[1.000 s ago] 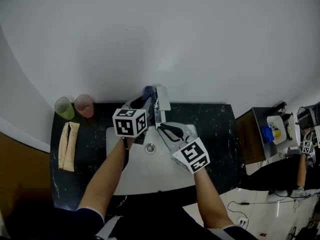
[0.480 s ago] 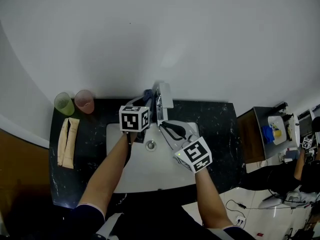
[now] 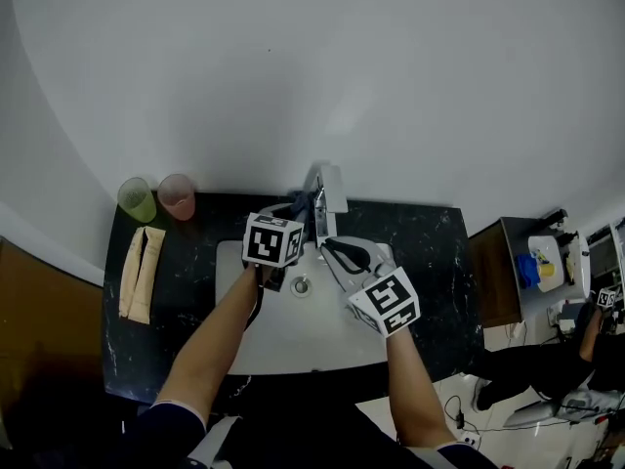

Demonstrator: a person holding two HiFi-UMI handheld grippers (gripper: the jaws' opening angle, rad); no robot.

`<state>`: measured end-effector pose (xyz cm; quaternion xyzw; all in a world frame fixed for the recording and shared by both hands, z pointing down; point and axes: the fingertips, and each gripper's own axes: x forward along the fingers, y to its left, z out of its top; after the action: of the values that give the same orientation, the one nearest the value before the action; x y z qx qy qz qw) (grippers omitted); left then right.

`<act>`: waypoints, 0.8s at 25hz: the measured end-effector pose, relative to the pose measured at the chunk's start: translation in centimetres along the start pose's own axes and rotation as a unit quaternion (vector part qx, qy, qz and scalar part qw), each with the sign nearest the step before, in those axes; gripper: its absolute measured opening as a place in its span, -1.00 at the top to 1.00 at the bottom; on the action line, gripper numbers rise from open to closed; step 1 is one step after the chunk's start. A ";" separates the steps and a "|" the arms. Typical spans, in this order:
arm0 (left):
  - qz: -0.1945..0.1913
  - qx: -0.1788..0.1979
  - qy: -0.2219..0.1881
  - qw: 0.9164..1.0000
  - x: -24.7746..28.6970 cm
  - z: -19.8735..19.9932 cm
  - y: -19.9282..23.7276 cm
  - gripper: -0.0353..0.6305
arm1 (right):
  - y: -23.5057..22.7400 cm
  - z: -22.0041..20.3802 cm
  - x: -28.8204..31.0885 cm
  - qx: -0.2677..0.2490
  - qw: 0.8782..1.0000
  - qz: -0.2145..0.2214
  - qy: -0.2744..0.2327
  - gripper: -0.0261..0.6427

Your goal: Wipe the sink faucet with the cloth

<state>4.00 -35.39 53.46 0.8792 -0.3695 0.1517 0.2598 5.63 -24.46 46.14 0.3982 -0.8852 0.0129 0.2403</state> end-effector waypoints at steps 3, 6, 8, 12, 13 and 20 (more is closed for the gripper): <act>-0.018 0.002 0.003 1.000 -0.3 -0.5 -0.8 0.70 | -0.3 -0.2 -0.1 0.000 1.000 -0.006 0.006 0.83; -0.041 0.010 0.010 0.999 -0.5 -0.9 -1.8 0.70 | -1.0 -0.4 -0.2 0.007 1.000 -0.017 0.010 0.90; -0.062 0.023 0.019 0.998 -0.6 -1.3 -2.8 0.70 | -1.4 -0.5 -0.3 0.017 1.000 -0.020 0.009 0.90; -0.080 0.040 0.025 0.996 -0.3 -1.4 -3.8 0.70 | -1.7 -0.6 -0.4 0.025 0.999 -0.023 0.006 0.90; -0.082 0.040 0.022 0.996 -0.2 -1.3 -3.9 0.70 | -1.7 -0.6 -0.4 0.026 0.999 -0.023 0.006 0.90; -0.056 0.036 -0.036 0.997 -1.1 1.2 -2.6 0.70 | -1.7 -0.6 -0.4 0.027 0.999 -0.026 0.005 0.90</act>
<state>5.20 -33.91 51.07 0.9123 -0.3227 0.1184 0.2227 7.27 -25.18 46.17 0.4271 -0.8729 0.0324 0.2338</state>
